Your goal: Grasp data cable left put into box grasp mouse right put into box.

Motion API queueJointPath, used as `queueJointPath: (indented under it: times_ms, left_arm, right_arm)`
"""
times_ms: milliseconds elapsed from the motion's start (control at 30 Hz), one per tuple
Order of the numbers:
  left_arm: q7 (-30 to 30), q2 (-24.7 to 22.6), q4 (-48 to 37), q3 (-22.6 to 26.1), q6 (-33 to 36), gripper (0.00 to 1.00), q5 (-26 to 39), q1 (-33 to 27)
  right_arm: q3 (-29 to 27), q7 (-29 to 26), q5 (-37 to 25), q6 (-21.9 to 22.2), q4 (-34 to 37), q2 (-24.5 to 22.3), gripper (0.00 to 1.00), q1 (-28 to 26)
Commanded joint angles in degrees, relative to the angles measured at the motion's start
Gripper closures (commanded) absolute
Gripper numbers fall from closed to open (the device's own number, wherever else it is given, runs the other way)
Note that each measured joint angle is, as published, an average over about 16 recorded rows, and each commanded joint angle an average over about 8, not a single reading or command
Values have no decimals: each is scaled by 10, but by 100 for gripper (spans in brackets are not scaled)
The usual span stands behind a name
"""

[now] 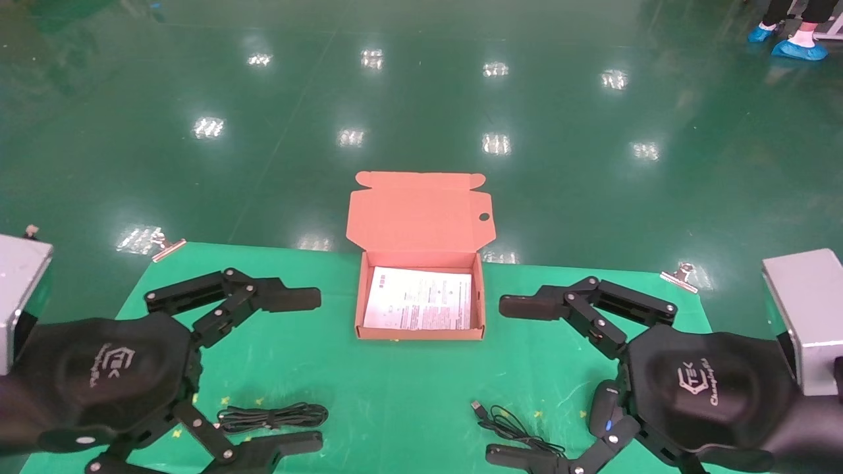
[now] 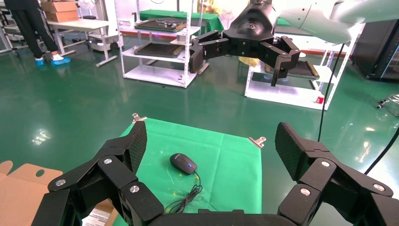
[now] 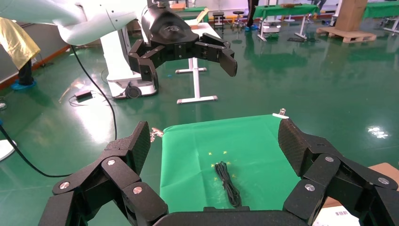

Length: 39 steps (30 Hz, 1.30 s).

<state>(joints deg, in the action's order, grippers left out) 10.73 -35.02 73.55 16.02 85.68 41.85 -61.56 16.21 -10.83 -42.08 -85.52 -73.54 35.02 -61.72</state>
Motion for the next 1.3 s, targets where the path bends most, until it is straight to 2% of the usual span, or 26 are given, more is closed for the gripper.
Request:
queueJointPath:
  times_ms: [33,800,1033,1300]
  left_arm:
    - [0,0,0,0,0,0,0,0]
    - [3,0,1,6,3,0,10,-4]
    - [40,-4,-3,51,22,0,88,-53]
    - [91,-40,-14,152,49,0,234,-160]
  right_arm:
    - [0,0,0,0,0,0,0,0]
    - [1,7,-10,-2,-1,-2,0,-5]
    - [18,66,-92,-17,-21,-7,0,-37]
    - [67,172,-235,-31,-37,2,0,-97]
